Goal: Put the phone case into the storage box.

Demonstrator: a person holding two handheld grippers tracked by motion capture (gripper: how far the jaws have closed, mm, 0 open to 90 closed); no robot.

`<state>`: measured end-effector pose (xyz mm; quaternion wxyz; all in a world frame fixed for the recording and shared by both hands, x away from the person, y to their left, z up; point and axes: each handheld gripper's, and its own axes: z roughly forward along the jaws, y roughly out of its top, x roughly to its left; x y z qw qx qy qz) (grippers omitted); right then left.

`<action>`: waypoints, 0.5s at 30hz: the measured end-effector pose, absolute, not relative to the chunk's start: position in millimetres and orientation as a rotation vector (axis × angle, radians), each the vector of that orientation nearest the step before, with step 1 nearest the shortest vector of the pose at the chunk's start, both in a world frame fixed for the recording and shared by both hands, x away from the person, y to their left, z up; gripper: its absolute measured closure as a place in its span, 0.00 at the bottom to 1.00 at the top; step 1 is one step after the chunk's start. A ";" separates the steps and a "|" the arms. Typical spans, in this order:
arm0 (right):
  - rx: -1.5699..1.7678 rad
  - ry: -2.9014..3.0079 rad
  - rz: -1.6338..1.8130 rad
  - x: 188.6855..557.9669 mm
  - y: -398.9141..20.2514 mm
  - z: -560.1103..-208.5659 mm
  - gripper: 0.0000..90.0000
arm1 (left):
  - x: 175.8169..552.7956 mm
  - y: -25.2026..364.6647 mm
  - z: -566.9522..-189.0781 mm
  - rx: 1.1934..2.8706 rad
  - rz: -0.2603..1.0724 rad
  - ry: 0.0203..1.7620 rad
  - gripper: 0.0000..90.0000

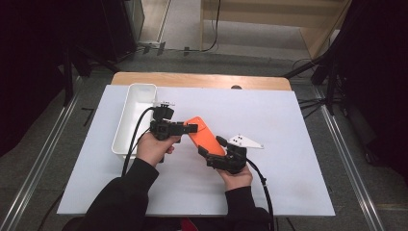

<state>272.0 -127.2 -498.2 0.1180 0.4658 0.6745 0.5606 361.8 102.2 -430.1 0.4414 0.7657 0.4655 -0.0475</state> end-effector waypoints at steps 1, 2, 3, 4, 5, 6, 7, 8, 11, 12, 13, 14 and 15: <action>1.360 1.972 1.645 271.9 -126.5 -498.1 0.16 | 362.1 101.7 -430.2 1.884 -0.141 1.165 0.54; 1.359 1.972 1.647 271.9 -125.9 -498.1 0.16 | 362.2 102.0 -430.2 1.879 -0.138 1.163 0.56; 1.359 1.967 1.649 271.8 -125.7 -498.1 0.16 | 362.5 102.6 -430.1 1.874 -0.147 1.163 0.58; 1.360 1.965 1.654 272.1 -125.5 -498.2 0.16 | 363.0 103.7 -429.9 1.867 -0.155 1.167 0.59; 1.361 1.964 1.655 272.4 -125.4 -498.3 0.16 | 363.4 104.2 -429.9 1.858 -0.167 1.167 0.60; 1.355 1.966 1.654 272.9 -125.1 -498.6 0.16 | 363.7 105.0 -429.7 1.850 -0.176 1.169 0.62; 1.353 1.969 1.651 273.2 -124.5 -498.8 0.16 | 363.9 105.9 -429.4 1.845 -0.178 1.165 0.65; 1.346 1.973 1.645 273.3 -124.0 -499.2 0.16 | 364.1 106.5 -429.0 1.845 -0.187 1.161 0.67; 1.335 1.991 1.635 273.8 -122.6 -500.8 0.16 | 361.6 105.7 -427.4 1.873 -0.162 1.133 0.69; 1.329 2.000 1.636 273.6 -122.4 -501.4 0.16 | 361.9 106.5 -427.3 1.870 -0.180 1.125 0.71; 1.325 2.002 1.636 273.6 -122.2 -501.8 0.16 | 361.9 106.5 -427.3 1.870 -0.180 1.125 0.73; 1.322 2.003 1.634 273.4 -121.8 -501.6 0.16 | 362.5 107.7 -426.9 1.861 -0.204 1.125 0.74; 1.314 2.003 1.632 273.6 -121.3 -501.5 0.16 | 362.8 108.3 -426.6 1.861 -0.216 1.123 0.75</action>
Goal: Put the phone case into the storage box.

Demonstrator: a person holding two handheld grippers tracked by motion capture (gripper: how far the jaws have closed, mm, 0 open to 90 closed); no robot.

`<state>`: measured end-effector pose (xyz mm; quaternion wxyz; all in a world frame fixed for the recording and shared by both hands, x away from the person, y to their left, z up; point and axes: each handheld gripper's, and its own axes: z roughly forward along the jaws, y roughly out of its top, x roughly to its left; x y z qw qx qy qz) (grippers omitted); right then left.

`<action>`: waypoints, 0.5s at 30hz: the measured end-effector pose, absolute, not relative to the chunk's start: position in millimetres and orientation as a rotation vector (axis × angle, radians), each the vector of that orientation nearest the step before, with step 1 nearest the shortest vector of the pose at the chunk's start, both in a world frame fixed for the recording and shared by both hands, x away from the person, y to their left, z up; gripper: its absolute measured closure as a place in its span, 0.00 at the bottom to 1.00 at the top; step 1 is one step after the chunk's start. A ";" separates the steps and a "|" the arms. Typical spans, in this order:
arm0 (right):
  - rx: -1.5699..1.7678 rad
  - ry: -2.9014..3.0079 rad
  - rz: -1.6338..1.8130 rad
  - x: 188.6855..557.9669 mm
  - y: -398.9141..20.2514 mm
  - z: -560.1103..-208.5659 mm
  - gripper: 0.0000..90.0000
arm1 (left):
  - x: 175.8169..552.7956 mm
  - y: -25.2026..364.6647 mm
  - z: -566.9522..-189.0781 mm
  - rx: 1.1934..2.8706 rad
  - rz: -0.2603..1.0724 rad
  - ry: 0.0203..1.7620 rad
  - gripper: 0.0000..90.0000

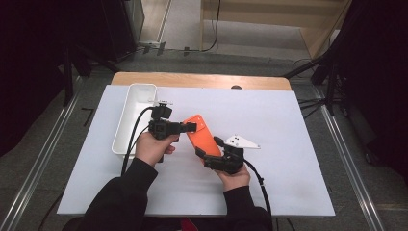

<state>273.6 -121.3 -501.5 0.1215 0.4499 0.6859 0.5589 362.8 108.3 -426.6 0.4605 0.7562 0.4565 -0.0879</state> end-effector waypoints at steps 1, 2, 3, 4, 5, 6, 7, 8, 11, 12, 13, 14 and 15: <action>1.311 2.006 1.628 273.6 -120.6 -501.3 0.16 | 363.0 108.6 -426.5 1.857 -0.226 1.122 0.76; 1.305 2.010 1.619 273.7 -120.1 -501.3 0.16 | 362.9 108.8 -426.3 1.856 -0.234 1.120 0.78; 1.301 2.016 1.612 273.6 -119.6 -501.3 0.16 | 363.0 109.1 -426.1 1.853 -0.246 1.118 0.79; 1.293 2.019 1.603 273.8 -118.9 -501.5 0.16 | 363.0 109.0 -425.9 1.850 -0.256 1.116 0.80; 1.291 2.023 1.595 273.7 -118.3 -501.4 0.16 | 362.9 109.0 -425.7 1.840 -0.266 1.114 0.81; 1.287 2.021 1.593 273.6 -117.8 -501.3 0.16 | 362.8 109.1 -425.4 1.839 -0.268 1.110 0.82; 1.282 2.022 1.588 273.8 -117.6 -501.2 0.16 | 362.7 109.0 -425.1 1.834 -0.270 1.107 0.83; 1.274 2.023 1.586 274.4 -117.4 -501.1 0.16 | 362.3 109.3 -424.6 1.835 -0.263 1.105 0.83; 1.254 2.025 1.565 274.7 -117.1 -499.4 0.16 | 359.9 107.6 -422.5 1.823 -0.252 1.102 0.85; 1.240 2.026 1.557 274.7 -117.3 -498.8 0.16 | 359.9 107.6 -422.5 1.823 -0.252 1.102 0.85; 1.234 2.027 1.550 274.4 -117.1 -497.9 0.16 | 358.2 106.6 -420.1 1.819 -0.248 1.092 0.86; 1.218 2.030 1.546 274.5 -117.4 -497.2 0.15 | 358.2 106.6 -420.1 1.819 -0.248 1.092 0.86; 1.207 2.030 1.541 275.0 -117.8 -496.5 0.15 | 357.3 105.5 -418.3 1.820 -0.246 1.079 0.86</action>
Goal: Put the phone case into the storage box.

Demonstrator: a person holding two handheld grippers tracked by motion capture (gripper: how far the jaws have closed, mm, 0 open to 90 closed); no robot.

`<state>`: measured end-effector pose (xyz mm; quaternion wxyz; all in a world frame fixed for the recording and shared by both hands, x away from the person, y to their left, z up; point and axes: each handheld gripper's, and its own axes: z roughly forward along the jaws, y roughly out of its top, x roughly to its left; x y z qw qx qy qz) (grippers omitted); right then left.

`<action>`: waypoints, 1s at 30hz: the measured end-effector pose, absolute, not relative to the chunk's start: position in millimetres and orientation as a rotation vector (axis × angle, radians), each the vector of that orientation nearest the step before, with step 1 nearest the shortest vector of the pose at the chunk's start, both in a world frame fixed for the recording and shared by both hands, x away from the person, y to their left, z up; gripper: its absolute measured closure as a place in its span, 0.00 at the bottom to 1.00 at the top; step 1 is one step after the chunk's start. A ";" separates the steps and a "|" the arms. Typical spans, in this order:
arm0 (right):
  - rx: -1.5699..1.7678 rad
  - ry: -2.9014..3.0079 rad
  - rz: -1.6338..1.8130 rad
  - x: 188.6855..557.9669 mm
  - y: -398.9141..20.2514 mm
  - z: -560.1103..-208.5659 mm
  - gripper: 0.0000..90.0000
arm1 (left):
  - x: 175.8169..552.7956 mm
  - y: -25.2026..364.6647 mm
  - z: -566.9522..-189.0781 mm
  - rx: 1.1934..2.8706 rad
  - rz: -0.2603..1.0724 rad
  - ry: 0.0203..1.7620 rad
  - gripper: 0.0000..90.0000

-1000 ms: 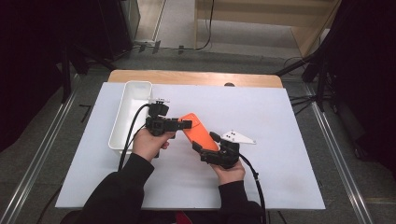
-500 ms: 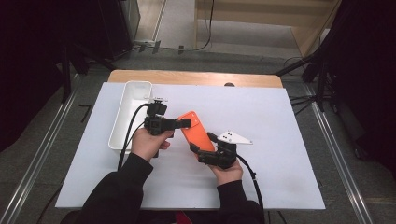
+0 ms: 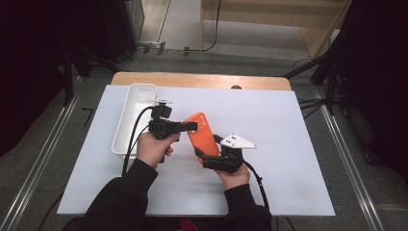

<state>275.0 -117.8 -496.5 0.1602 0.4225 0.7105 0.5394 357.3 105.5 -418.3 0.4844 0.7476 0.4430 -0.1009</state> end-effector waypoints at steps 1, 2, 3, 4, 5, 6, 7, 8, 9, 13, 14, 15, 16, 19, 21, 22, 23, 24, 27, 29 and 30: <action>1.207 2.030 1.541 275.0 -117.8 -496.5 0.15 | 357.3 105.5 -418.3 1.820 -0.246 1.079 0.86; 1.203 2.042 1.540 275.6 -118.3 -495.1 0.15 | 357.3 105.4 -417.0 1.821 -0.251 1.071 0.86; 1.203 2.042 1.540 275.6 -118.3 -495.1 0.15 | 357.3 105.4 -417.0 1.821 -0.251 1.071 0.86; 1.194 2.047 1.540 276.5 -118.7 -495.0 0.15 | 357.4 106.3 -416.6 1.819 -0.254 1.063 0.86; 1.195 2.063 1.548 277.1 -119.0 -494.5 0.15 | 357.6 106.8 -416.5 1.815 -0.262 1.060 0.86; 1.190 2.080 1.555 278.7 -118.7 -493.7 0.15 | 357.5 107.6 -416.1 1.813 -0.266 1.060 0.86; 1.190 2.080 1.555 278.7 -118.7 -493.7 0.15 | 357.5 107.6 -416.1 1.813 -0.266 1.060 0.86; 1.181 2.092 1.538 279.7 -117.9 -492.5 0.15 | 356.9 107.8 -415.4 1.805 -0.271 1.055 0.87; 1.181 2.092 1.538 279.7 -117.9 -492.5 0.15 | 356.9 107.8 -415.4 1.805 -0.271 1.055 0.87; 1.148 2.130 1.535 280.6 -116.1 -488.4 0.10 | 356.8 110.3 -412.5 1.797 -0.276 1.047 0.88; 1.132 2.156 1.530 284.3 -115.5 -487.0 0.05 | 356.4 111.3 -409.7 1.809 -0.253 1.037 0.88; 1.132 2.172 1.525 287.1 -115.4 -486.5 0.00 | 356.4 111.3 -409.7 1.809 -0.253 1.037 0.88; 1.135 2.202 1.515 290.2 -115.8 -485.4 0.00 | 356.2 111.9 -406.5 1.814 -0.240 1.030 0.88; 1.139 2.243 1.524 295.5 -116.4 -480.2 0.00 | 356.0 111.7 -400.8 1.829 -0.200 1.013 0.88; 1.135 2.284 1.515 298.9 -116.4 -476.2 0.00 | 356.0 111.0 -396.8 1.857 -0.160 0.992 0.88; 1.135 2.297 1.510 299.8 -115.9 -474.0 0.00 | 356.0 111.0 -396.8 1.857 -0.160 0.992 0.88; 1.135 2.297 1.510 299.8 -115.9 -474.0 0.00 | 355.5 110.1 -394.9 1.873 -0.129 0.983 0.88; 1.129 2.321 1.504 301.3 -115.7 -469.6 0.00 | 353.8 108.6 -392.2 1.899 -0.064 0.959 0.88; 1.100 2.363 1.496 302.2 -117.8 -464.0 0.00 | 352.8 107.9 -391.1 1.919 -0.032 0.945 0.88; 1.090 2.387 1.488 302.3 -119.7 -462.4 0.00 | 352.1 107.8 -390.4 1.937 -0.006 0.927 0.88; 1.078 2.410 1.490 302.7 -124.0 -460.9 0.00 | 351.8 107.8 -390.0 1.947 -0.003 0.910 0.88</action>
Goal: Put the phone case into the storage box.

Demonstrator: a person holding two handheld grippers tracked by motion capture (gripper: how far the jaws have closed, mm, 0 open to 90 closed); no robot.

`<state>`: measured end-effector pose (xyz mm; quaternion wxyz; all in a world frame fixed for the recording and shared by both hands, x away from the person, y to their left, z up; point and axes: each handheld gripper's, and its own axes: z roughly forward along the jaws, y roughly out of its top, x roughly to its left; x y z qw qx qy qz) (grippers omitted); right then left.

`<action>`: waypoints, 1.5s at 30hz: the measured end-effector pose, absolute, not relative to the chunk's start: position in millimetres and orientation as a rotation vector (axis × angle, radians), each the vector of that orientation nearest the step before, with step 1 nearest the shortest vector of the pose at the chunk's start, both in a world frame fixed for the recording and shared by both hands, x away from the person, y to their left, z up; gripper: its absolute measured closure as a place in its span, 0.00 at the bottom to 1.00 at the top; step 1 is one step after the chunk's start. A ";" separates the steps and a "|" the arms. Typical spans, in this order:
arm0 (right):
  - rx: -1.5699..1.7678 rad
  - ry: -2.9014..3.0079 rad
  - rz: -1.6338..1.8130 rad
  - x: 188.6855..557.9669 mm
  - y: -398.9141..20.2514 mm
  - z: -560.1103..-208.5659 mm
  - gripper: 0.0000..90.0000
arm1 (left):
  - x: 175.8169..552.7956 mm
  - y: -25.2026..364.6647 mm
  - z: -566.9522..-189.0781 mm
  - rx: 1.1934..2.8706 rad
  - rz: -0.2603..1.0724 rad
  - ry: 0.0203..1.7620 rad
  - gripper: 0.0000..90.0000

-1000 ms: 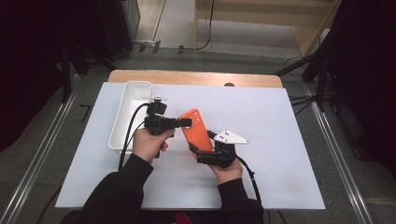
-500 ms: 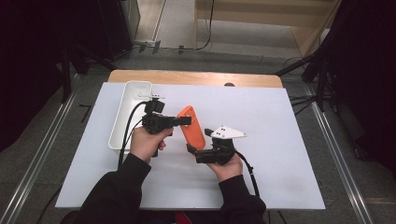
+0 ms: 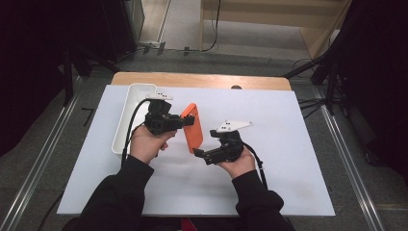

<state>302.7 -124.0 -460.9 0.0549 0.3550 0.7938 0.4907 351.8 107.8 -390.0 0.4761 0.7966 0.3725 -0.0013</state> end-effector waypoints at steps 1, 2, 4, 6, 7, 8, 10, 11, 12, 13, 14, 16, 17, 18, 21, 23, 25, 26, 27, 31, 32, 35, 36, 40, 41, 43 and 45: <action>1.073 2.426 1.490 302.7 -126.3 -460.6 0.00 | 351.8 108.3 -389.8 1.951 -0.006 0.896 0.88; 1.054 2.445 1.493 302.7 -128.2 -460.7 0.03 | 351.4 108.3 -389.6 1.956 -0.002 0.886 0.88; 1.033 2.476 1.491 301.7 -130.0 -461.7 0.06 | 350.9 108.6 -389.4 1.958 -0.007 0.870 0.88; 1.033 2.494 1.484 301.7 -130.1 -462.5 0.06 | 350.4 108.6 -389.3 1.967 -0.003 0.857 0.88; 1.027 2.516 1.475 301.4 -130.0 -463.4 0.06 | 350.1 108.3 -389.3 1.973 -0.008 0.848 0.88; 1.011 2.528 1.466 301.6 -130.1 -464.4 0.06 | 349.8 108.2 -389.2 1.984 -0.011 0.840 0.88; 0.995 2.562 1.450 301.2 -131.1 -464.7 0.06 | 347.7 107.7 -389.1 2.015 -0.017 0.796 0.88; 0.992 2.573 1.454 300.9 -132.1 -464.1 0.06 | 347.5 108.0 -389.4 2.026 -0.034 0.785 0.88; 0.983 2.587 1.464 300.8 -133.3 -463.4 0.07 | 347.2 108.5 -389.3 2.034 -0.053 0.784 0.88; 0.983 2.587 1.464 300.8 -133.3 -463.4 0.07 | 347.2 108.5 -389.3 2.034 -0.053 0.784 0.88; 0.925 2.609 1.464 298.9 -135.6 -461.1 0.15 | 345.4 108.5 -388.9 2.037 -0.061 0.774 0.88; 0.930 2.626 1.447 299.3 -137.6 -458.7 0.15 | 342.9 108.0 -388.2 2.049 -0.058 0.757 0.88; 0.950 2.645 1.447 299.5 -138.5 -457.4 0.15 | 342.0 107.8 -388.0 2.055 -0.056 0.745 0.88; 0.942 2.639 1.441 299.3 -139.8 -455.9 0.15 | 341.2 107.9 -387.9 2.061 -0.060 0.732 0.88; 0.909 2.639 1.436 298.7 -142.9 -452.4 0.15 | 339.7 108.2 -388.1 2.067 -0.061 0.713 0.88; 0.878 2.637 1.424 296.9 -146.3 -448.3 0.15 | 338.8 109.0 -388.3 2.083 -0.050 0.682 0.88; 0.814 2.639 1.407 294.5 -150.2 -444.6 0.15 | 338.0 109.6 -388.2 2.093 -0.055 0.668 0.88; 0.780 2.649 1.396 293.2 -154.2 -441.6 0.15 | 337.7 110.6 -387.9 2.092 -0.071 0.651 0.88; 0.780 2.649 1.396 293.2 -154.2 -441.6 0.15 | 337.7 110.6 -387.9 2.092 -0.071 0.651 0.88; 0.785 2.648 1.394 292.5 -161.9 -437.4 0.15 | 335.8 110.1 -387.2 2.103 -0.073 0.621 0.88; 0.792 2.653 1.396 292.0 -164.8 -435.5 0.15 | 334.7 109.0 -387.6 2.111 -0.067 0.603 0.88; 0.789 2.649 1.393 291.8 -168.4 -432.6 0.15 | 333.8 108.4 -387.9 2.115 -0.067 0.581 0.88; 0.789 2.649 1.393 291.8 -168.4 -432.6 0.15 | 333.5 108.1 -388.3 2.110 -0.069 0.571 0.88; 0.790 2.639 1.393 291.5 -173.7 -428.5 0.15 | 332.3 106.1 -389.4 2.125 -0.080 0.548 0.88; 0.799 2.634 1.396 291.5 -176.4 -426.5 0.15 | 331.9 104.9 -390.3 2.129 -0.089 0.531 0.88; 0.798 2.630 1.398 291.6 -177.8 -425.6 0.15 | 331.4 104.3 -390.5 2.134 -0.096 0.524 0.88; 0.807 2.629 1.390 291.7 -180.1 -423.7 0.15 | 330.0 102.9 -391.0 2.138 -0.102 0.510 0.88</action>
